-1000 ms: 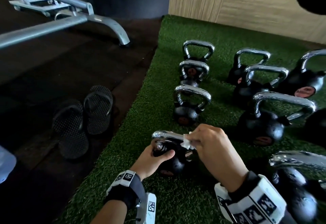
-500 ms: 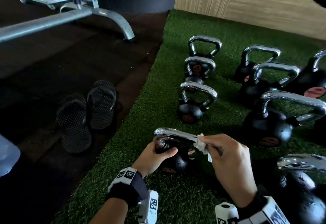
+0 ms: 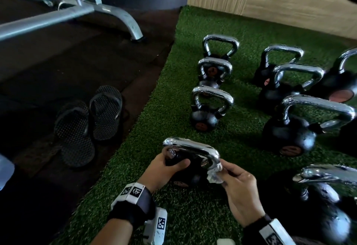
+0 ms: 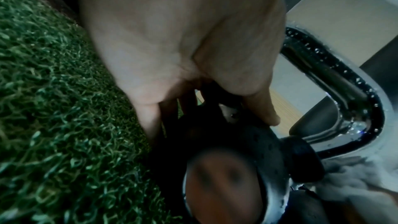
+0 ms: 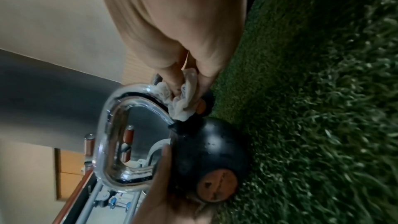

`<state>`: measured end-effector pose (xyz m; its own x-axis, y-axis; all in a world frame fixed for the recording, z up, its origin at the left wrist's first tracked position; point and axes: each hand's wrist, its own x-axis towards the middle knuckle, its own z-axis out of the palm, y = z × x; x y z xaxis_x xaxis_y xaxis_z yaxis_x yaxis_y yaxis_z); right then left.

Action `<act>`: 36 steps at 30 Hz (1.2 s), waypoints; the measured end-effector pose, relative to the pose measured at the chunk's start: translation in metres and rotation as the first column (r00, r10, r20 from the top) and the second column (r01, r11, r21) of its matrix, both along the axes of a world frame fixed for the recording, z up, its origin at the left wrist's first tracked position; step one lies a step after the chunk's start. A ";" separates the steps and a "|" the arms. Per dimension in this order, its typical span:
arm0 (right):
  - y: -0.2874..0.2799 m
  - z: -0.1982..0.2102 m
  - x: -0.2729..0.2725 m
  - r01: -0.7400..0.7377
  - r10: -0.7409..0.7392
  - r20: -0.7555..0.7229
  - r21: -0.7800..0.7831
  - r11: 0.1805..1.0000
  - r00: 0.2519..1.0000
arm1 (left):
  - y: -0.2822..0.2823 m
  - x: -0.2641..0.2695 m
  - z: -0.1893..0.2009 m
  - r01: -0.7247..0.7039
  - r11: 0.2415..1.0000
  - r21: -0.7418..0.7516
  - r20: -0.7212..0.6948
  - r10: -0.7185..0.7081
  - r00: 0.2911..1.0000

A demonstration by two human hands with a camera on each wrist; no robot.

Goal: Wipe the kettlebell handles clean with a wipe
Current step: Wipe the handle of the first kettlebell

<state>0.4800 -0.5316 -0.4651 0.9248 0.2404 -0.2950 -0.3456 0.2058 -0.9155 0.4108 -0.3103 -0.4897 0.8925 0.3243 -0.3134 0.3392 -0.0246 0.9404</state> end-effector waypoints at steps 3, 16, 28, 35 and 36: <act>0.001 -0.006 0.002 -0.019 0.018 -0.014 -0.028 0.999 1.000 | -0.005 -0.004 0.017 0.055 0.969 0.242 -0.127 -0.024 0.992; -0.002 0.063 -0.031 -0.359 0.518 0.360 -0.425 0.831 0.776 | -0.038 -0.057 0.063 0.128 0.916 -0.380 0.034 -0.125 0.992; 0.006 0.094 -0.023 -0.171 0.481 0.708 -0.465 0.869 0.517 | -0.041 -0.059 0.097 0.083 0.814 -0.575 0.277 0.098 0.956; 0.001 0.022 0.007 -0.248 0.326 0.381 -0.240 0.938 0.865 | -0.035 -0.033 0.112 -0.443 0.734 0.514 0.596 0.066 0.800; 0.004 0.014 0.008 -0.332 0.364 0.330 -0.152 0.931 0.871 | -0.036 -0.028 0.112 -0.443 0.668 0.597 0.586 0.014 0.810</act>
